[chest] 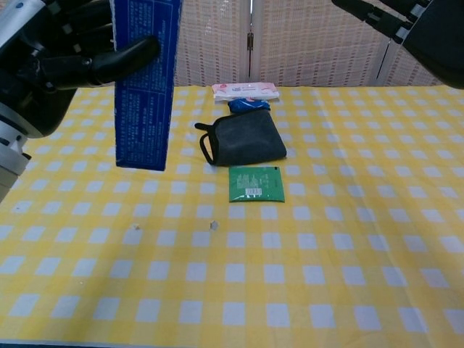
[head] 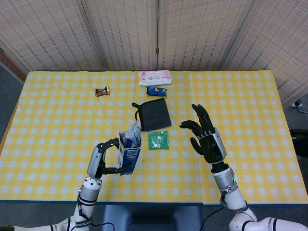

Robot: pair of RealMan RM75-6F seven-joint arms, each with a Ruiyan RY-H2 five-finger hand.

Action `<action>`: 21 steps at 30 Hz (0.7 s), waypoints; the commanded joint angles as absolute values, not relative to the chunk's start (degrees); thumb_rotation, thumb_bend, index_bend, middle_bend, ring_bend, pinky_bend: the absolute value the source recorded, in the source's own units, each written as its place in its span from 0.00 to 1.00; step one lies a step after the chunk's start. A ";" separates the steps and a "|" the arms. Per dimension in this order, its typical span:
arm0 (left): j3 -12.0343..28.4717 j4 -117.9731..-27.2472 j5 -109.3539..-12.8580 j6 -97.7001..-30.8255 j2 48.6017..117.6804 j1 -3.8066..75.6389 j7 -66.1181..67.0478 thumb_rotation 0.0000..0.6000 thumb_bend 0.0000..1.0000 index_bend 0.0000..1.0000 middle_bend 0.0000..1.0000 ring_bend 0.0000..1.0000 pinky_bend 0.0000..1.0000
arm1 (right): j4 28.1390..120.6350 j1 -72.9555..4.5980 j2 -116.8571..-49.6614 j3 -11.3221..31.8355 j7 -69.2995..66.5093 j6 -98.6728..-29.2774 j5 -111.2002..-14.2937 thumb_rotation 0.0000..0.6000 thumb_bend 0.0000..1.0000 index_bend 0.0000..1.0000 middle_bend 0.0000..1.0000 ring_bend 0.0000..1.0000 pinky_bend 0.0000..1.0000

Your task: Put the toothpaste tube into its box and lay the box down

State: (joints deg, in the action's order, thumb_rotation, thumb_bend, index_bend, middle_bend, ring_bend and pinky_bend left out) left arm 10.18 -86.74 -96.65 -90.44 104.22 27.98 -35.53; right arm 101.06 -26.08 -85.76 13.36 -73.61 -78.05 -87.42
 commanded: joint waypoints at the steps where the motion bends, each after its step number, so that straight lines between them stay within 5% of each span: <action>1: 10.10 -86.77 -96.76 -90.56 104.23 28.06 -35.45 1.00 0.25 0.65 0.81 0.60 0.62 | 101.08 -26.08 -85.78 13.37 -73.63 -78.08 -87.42 1.00 0.44 0.00 0.04 0.28 0.26; 21: 8.80 -86.12 -96.36 -89.42 103.63 28.68 -35.31 1.00 0.23 0.57 0.71 0.40 0.35 | 100.85 -25.96 -85.72 13.47 -74.48 -78.26 -87.24 1.00 0.44 0.00 0.04 0.28 0.26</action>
